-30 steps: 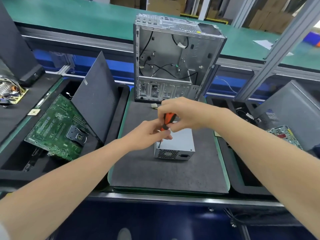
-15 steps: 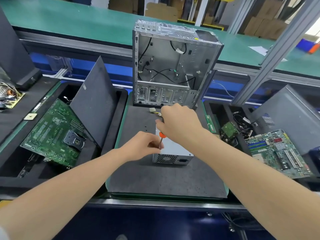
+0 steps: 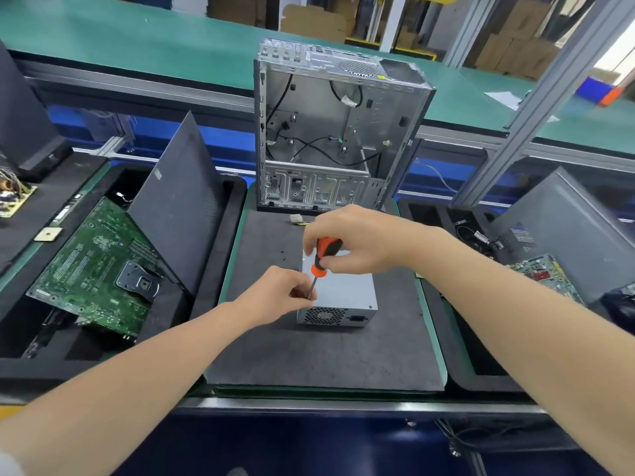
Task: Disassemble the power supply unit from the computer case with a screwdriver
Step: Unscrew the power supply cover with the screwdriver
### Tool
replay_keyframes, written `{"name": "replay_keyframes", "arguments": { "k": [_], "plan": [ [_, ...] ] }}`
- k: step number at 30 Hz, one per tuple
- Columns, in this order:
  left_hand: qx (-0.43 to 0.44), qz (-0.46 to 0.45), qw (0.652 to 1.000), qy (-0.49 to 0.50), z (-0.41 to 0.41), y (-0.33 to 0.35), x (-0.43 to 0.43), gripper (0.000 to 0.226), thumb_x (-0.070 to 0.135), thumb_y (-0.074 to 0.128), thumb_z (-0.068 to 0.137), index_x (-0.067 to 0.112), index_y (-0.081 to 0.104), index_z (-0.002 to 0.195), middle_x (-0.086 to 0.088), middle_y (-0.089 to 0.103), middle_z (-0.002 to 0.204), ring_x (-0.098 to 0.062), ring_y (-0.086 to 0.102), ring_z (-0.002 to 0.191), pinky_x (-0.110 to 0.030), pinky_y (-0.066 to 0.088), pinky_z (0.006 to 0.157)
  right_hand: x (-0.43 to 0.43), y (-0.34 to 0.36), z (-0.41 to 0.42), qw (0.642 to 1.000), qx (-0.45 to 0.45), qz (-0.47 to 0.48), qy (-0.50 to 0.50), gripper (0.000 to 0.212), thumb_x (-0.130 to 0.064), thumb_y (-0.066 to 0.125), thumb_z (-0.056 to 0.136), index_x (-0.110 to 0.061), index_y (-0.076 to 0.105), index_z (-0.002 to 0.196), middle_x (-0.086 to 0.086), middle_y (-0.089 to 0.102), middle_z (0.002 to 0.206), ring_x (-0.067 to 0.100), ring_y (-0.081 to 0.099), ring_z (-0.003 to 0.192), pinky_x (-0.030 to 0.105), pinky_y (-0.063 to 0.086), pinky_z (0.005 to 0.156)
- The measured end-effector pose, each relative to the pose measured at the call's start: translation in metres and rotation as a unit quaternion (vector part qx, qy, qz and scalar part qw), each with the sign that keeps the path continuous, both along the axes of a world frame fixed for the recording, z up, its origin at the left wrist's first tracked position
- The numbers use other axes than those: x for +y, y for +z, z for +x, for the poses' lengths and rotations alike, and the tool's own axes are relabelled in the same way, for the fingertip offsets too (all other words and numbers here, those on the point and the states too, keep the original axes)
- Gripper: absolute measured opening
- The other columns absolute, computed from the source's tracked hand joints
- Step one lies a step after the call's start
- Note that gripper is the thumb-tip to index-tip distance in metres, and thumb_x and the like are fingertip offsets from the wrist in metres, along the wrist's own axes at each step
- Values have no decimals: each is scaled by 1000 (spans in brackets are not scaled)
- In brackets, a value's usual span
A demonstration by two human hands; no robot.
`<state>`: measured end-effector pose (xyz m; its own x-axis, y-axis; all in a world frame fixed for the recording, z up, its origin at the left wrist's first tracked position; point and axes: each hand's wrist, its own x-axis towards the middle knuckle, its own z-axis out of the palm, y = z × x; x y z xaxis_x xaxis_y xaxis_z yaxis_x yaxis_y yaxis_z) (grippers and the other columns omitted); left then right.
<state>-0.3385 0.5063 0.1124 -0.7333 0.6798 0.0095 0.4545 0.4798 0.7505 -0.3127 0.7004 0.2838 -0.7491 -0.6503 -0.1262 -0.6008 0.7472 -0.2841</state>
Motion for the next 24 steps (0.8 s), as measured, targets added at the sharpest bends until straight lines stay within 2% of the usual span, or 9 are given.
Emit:
{"name": "replay_keyframes", "arguments": {
  "k": [2,4,6,8,13,16,18,22,24],
  "plan": [
    [-1,2,1000,4,1,-1,0,9,15,78,91,24,75,90,10,73,84,-3,67,79,-12,48,77,-10,-4,7,992,81,63,-74,28,-48,56,96,-27,49,113,-13,62,75,7,54,67,32,40,54],
    [-2,-1,1000,5,1,-2,0,11,16,78,91,26,74,89,14,73,83,1,66,79,-9,46,76,-27,-9,15,951,177,149,-204,49,-71,34,97,-23,43,97,-5,44,64,19,41,54,30,24,48],
    [1,1,1000,6,1,-3,0,14,16,79,90,28,74,88,18,71,80,4,66,79,-7,46,76,-47,-13,20,918,189,181,-297,53,-70,28,101,-21,37,83,-1,33,64,26,39,57,31,26,50],
    [4,1,1000,11,1,-4,-1,14,16,80,90,29,74,88,21,70,79,5,67,80,-6,46,76,-56,-18,16,916,181,168,-316,44,-56,37,106,-19,37,82,0,30,66,30,43,69,35,36,57],
    [-10,1,1000,11,-3,-3,-2,10,21,80,89,29,75,89,19,72,79,4,68,80,-6,46,74,-46,-17,5,960,110,75,-245,23,-30,56,100,-13,49,86,3,49,75,34,55,76,35,41,62],
    [-17,1,1000,8,-5,-3,-2,6,24,80,89,28,75,89,16,73,81,2,68,80,-7,47,74,-23,-5,0,991,28,27,-125,3,-22,62,93,-20,61,91,-10,67,79,8,58,75,29,48,64],
    [-18,5,1000,9,-5,-4,-2,4,23,80,89,25,77,90,14,73,81,-1,68,80,-8,48,74,-12,3,-5,998,-13,29,-54,12,-16,63,88,-26,67,93,-14,67,86,2,59,82,19,47,70],
    [-10,16,1000,17,-3,-6,1,4,20,81,88,19,77,89,10,74,80,-7,69,78,-15,53,76,-7,11,-9,998,-39,49,-17,21,-18,63,86,-30,70,101,-16,63,95,3,60,90,31,53,80],
    [-10,11,1000,18,-3,-7,2,5,21,80,88,20,76,88,10,74,81,-7,69,79,-14,52,76,-13,8,-5,996,-10,71,-53,23,-36,61,93,-28,60,115,-17,66,85,2,57,83,36,52,70]
  ]
}}
